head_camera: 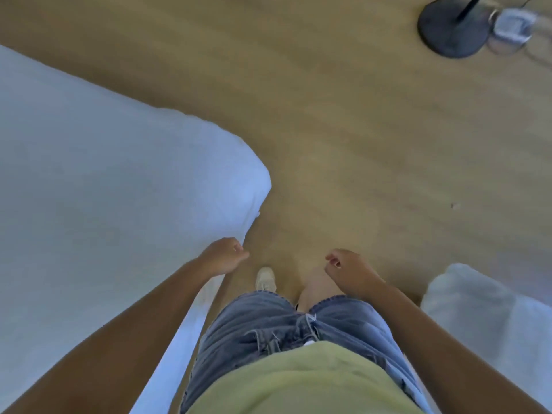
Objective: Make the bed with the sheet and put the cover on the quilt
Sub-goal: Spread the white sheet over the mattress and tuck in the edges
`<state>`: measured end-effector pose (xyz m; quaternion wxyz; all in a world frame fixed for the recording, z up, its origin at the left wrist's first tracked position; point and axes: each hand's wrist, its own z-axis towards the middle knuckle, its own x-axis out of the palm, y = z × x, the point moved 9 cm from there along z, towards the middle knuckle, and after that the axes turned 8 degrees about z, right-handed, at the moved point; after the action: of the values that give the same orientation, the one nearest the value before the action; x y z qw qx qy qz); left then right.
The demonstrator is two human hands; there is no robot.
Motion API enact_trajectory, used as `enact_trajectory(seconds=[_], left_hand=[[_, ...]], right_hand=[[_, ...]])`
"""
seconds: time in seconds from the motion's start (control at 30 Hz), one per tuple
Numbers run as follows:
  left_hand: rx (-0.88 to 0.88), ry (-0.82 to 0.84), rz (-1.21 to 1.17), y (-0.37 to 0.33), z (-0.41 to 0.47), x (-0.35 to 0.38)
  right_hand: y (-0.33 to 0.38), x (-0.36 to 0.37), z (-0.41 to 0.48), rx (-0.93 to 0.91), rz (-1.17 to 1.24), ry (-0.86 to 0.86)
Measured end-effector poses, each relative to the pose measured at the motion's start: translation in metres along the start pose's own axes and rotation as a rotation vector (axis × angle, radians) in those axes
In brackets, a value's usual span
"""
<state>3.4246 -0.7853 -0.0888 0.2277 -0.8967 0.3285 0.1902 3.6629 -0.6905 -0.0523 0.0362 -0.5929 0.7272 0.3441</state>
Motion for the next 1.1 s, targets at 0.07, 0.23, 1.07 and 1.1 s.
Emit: enact_trajectory(seconds=[0.07,0.23,1.07,1.1], left_hand=[[0.004,-0.007,-0.029,-0.029,0.034,-0.045],[-0.041,-0.023,-0.173,-0.107,0.122,-0.13],[-0.346,-0.161,-0.578,-0.088,0.409,-0.63],[-0.346,-0.173,-0.572,-0.083,0.421,-0.655]], right_hand=[[0.019,-0.04,0.037,-0.004,-0.002,-0.015],[0.06,-0.153,0.145,-0.023,0.01,-0.037],[0.586,-0.416,0.607,-0.418,-0.597,0.332],[0.608,-0.42,0.625,-0.417,-0.612,0.335]])
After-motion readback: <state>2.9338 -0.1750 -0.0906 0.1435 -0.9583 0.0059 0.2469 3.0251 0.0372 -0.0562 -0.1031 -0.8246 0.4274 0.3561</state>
